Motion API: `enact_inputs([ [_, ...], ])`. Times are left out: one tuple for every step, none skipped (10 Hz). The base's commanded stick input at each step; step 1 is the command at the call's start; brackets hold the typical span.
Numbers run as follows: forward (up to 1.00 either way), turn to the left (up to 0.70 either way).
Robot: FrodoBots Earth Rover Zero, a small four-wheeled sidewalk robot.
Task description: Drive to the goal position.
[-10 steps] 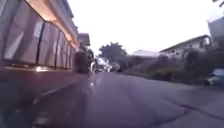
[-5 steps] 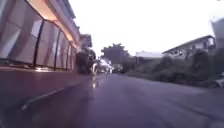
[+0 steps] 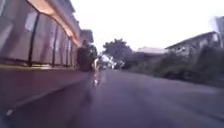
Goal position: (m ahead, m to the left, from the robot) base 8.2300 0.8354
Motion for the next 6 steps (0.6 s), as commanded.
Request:
enact_inputs([
  [0.7, 0.0],
  [0.7, 0.12],
  [0.7, 0.35],
  [0.7, 0.35],
  [0.7, 0.33],
  [0.7, 0.0],
])
